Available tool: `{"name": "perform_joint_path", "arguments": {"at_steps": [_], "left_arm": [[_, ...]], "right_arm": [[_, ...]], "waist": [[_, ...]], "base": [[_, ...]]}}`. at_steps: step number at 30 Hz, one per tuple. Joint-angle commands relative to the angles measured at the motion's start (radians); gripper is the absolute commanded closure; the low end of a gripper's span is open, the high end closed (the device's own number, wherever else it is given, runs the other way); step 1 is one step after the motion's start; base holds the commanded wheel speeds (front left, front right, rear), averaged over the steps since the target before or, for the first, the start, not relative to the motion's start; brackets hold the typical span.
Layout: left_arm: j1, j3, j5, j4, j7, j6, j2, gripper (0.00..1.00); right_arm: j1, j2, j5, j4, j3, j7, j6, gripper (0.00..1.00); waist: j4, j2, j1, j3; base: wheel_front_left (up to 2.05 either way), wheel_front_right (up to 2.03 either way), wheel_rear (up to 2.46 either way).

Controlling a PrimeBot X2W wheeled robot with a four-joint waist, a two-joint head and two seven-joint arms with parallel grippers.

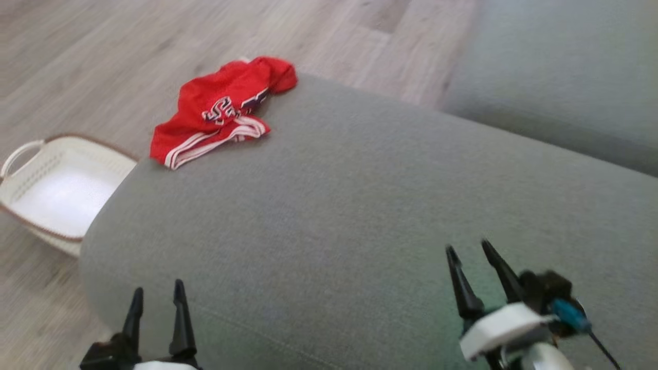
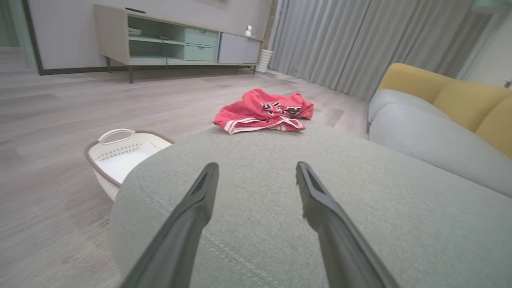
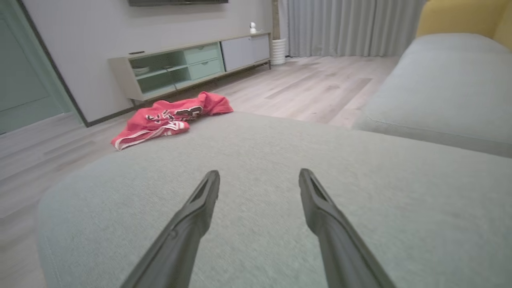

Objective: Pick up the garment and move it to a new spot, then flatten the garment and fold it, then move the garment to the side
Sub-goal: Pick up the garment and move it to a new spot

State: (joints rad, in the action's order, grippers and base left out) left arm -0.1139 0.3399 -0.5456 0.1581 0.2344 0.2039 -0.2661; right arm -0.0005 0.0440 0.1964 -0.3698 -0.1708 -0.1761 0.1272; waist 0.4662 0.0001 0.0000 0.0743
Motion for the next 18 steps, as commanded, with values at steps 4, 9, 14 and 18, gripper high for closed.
{"name": "perform_joint_path", "arguments": {"at_steps": [4, 9, 14, 18], "left_arm": [[0.02, -0.066, 0.001, -0.058, 0.02, 0.013, 0.002, 0.0], [-0.005, -0.097, 0.012, -0.087, 0.025, 0.02, 0.013, 0.0], [-0.017, -0.118, 0.022, -0.096, 0.027, 0.014, 0.016, 0.0], [-0.007, -0.123, 0.04, -0.116, 0.027, 0.008, -0.003, 0.0]], "right_arm": [[-0.091, 0.006, 0.0, 0.015, -0.058, 0.0, 0.003, 0.0], [-0.125, 0.006, 0.001, -0.009, -0.091, -0.004, 0.003, 0.0], [-0.123, 0.006, 0.001, -0.018, -0.097, -0.014, 0.003, 0.0], [-0.104, 0.006, -0.012, -0.012, -0.065, -0.016, 0.003, 0.0]], "waist": [[0.03, -0.0001, 0.0, -0.036], [0.033, -0.0001, 0.0, -0.041], [0.03, -0.0001, 0.0, -0.036], [0.032, -0.0001, 0.0, -0.036]], "base": [[0.0, 0.0, 0.0], [0.0, 0.0, 0.0], [0.0, 0.0, 0.0], [0.0, 0.0, 0.0]]}}
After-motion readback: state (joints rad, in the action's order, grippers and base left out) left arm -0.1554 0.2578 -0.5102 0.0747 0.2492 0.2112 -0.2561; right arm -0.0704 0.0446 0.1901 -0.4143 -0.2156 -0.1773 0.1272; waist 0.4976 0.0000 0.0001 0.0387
